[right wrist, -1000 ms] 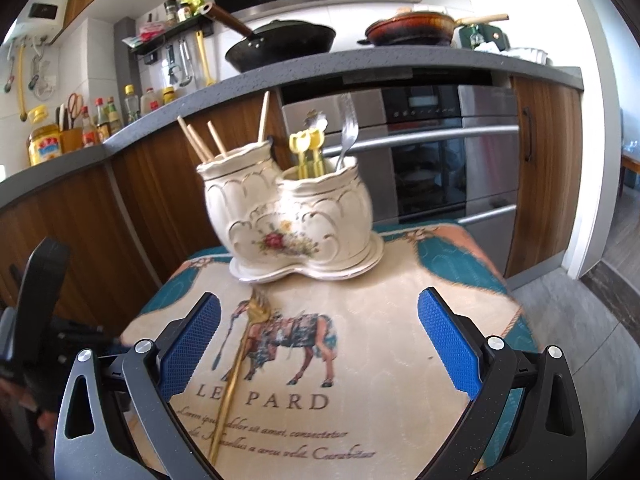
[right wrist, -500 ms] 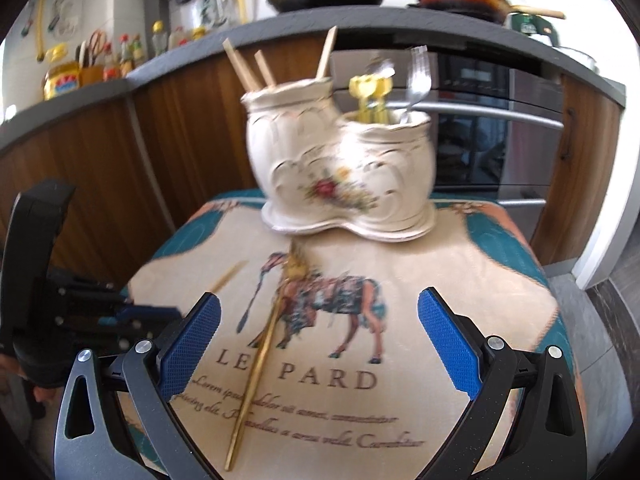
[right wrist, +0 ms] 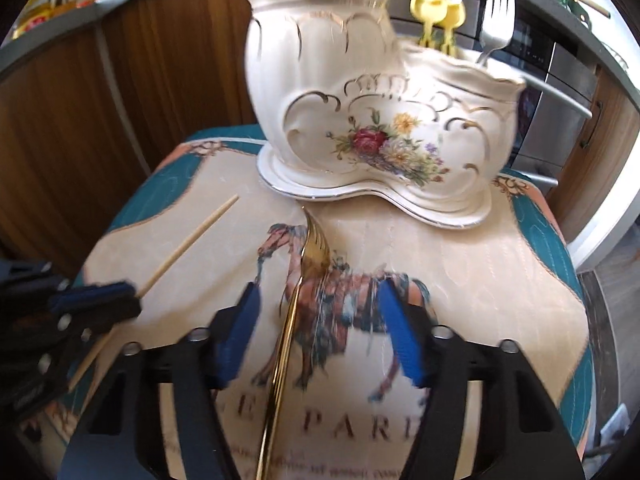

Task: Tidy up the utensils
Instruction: 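Lift the chopstick with the left gripper while the right lifts the gold fork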

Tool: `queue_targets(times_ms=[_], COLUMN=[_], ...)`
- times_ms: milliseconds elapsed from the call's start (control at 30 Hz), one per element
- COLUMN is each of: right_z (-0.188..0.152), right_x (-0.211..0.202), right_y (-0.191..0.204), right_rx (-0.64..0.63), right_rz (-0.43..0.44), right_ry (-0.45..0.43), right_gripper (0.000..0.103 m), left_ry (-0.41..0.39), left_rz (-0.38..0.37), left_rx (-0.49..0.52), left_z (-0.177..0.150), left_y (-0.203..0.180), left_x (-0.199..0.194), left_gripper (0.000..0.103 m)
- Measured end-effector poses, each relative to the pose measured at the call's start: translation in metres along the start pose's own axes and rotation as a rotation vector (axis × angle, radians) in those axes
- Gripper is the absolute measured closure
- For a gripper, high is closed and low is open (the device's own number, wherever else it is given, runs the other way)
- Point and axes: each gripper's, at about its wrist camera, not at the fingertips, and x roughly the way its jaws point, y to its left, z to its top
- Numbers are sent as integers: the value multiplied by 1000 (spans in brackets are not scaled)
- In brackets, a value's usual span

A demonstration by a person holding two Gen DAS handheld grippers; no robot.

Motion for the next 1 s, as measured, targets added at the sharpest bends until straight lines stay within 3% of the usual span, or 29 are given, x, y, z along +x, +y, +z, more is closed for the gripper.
queue_targets(times_ms=[67,167,367,567,800,1000], right_z=[5,9,3,-3,-17,-25], right_x=[9,15,3,-29,-93,-125], right_y=[2,6,13,-9,-49,-60], right_rx=[2,3,-14,64,175,190], right_rz=[-27,-25,26,108,237,287], right_ry=[14,24,-2,-84,-276,-410], right_gripper=[67,84,90,94,96,98], left_ry=[-6,-17,-31,-55,-158,-239], left_rz=[-10,-27,-38,-58,-101,-102], left_rx=[-2,-10,-26,-27,-40,-57], left_z=[0,1,1,1,7,15], left_y=[0,3,7,4,1,0], left_x=[0,-1,-3,-6,-26,-43], left_gripper=[98,98,98,98,98,98])
